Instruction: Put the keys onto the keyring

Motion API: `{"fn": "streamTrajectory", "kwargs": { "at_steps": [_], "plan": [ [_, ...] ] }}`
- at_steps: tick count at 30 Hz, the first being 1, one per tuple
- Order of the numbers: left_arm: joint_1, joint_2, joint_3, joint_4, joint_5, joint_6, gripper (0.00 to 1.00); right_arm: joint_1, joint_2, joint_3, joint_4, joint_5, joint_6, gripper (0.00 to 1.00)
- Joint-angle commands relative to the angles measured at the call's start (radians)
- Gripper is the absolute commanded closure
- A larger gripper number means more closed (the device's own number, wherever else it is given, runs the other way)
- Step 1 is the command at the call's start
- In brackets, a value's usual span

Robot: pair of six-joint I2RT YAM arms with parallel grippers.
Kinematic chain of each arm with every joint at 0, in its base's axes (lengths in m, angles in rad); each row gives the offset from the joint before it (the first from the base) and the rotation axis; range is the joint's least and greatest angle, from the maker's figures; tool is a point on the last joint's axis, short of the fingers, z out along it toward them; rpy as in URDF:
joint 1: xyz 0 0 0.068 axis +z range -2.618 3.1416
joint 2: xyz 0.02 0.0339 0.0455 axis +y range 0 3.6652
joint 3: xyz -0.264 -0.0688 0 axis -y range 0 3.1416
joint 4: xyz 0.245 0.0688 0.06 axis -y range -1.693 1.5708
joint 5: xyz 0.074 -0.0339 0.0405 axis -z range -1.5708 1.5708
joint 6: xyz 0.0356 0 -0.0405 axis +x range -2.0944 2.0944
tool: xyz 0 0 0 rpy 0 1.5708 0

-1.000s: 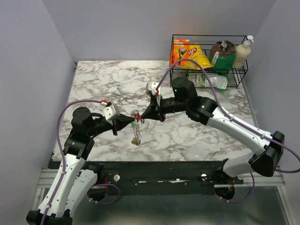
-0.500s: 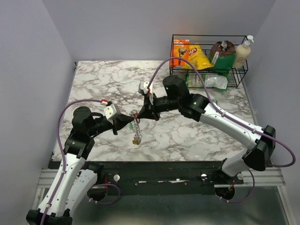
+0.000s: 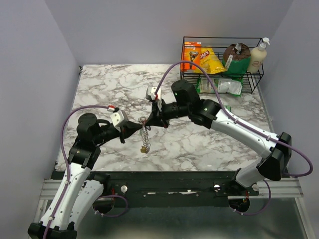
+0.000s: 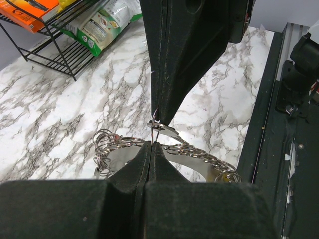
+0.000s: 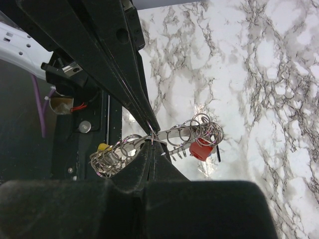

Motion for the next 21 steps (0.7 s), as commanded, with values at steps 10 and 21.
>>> {"fn": "streamTrajectory", "kwargs": {
  "at_steps": [10, 21],
  "plan": [
    [-0.002, -0.008, 0.027, 0.034, -0.011, 0.015, 1.00, 0.014, 0.023, 0.019, -0.039, 0.040, -0.012, 0.99],
    [-0.006, -0.005, 0.025, 0.037, 0.028, 0.015, 1.00, 0.016, 0.080, 0.093, -0.116, 0.094, -0.021, 0.99]
  ]
}}
